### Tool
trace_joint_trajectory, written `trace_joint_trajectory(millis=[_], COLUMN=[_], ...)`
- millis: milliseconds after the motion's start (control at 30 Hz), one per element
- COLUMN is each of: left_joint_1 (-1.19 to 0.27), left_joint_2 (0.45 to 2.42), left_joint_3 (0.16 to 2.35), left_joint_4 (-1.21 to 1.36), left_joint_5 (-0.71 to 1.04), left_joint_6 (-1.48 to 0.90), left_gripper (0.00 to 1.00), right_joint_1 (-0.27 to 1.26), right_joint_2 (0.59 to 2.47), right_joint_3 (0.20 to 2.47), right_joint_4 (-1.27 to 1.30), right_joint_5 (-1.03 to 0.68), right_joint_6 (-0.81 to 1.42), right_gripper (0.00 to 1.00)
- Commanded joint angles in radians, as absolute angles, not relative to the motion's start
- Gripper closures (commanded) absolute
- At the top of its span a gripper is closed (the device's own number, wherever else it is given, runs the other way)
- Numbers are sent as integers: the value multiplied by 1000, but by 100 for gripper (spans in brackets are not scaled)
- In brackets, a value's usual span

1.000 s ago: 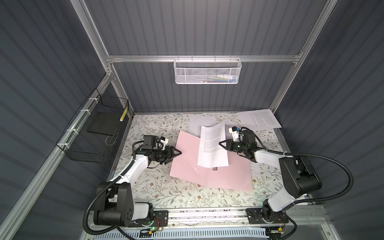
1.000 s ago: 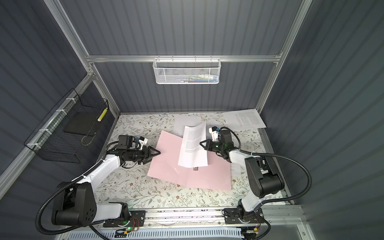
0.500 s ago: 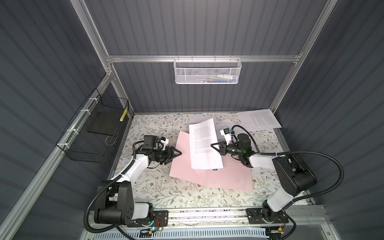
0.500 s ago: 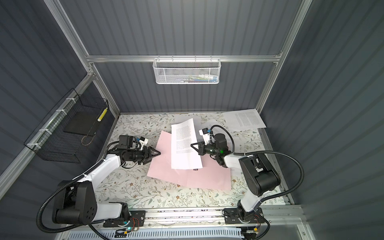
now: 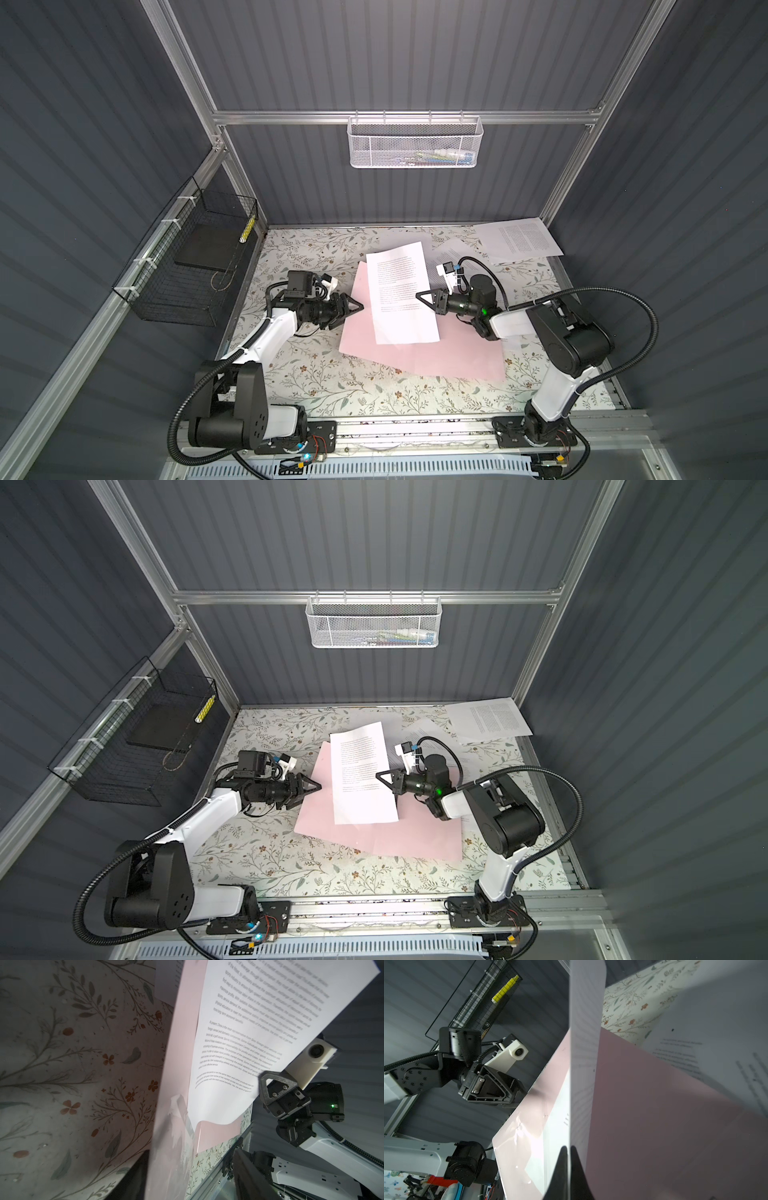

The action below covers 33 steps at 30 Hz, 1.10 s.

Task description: Put the files into the folder

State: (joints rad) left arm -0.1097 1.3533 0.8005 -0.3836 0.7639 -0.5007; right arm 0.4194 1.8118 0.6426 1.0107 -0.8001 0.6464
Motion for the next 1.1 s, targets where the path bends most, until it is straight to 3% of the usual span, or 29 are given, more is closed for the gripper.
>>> trace_joint_trajectory(millis=[0, 267, 500, 1067], left_joint_1=[-112, -114, -114, -124], left_joint_2=[1345, 1344, 1344, 1354], left_joint_3=[798, 795, 792, 792], left_joint_4=[-433, -445, -458, -463], left_joint_5=[778, 765, 752, 746], left_joint_6=[-473, -471, -465, -459], left_gripper=[37, 37, 37, 37], right_joint_1=[427, 493, 527, 631], right_joint_2=[1821, 1785, 1814, 1872], right_joint_3=[621, 565, 505, 512], right_joint_4=[1046, 997, 1128, 1174], right_joint_5=[-760, -571, -446, -274], right_joint_6=[687, 662, 763, 866], right_gripper=[100, 100, 100, 100])
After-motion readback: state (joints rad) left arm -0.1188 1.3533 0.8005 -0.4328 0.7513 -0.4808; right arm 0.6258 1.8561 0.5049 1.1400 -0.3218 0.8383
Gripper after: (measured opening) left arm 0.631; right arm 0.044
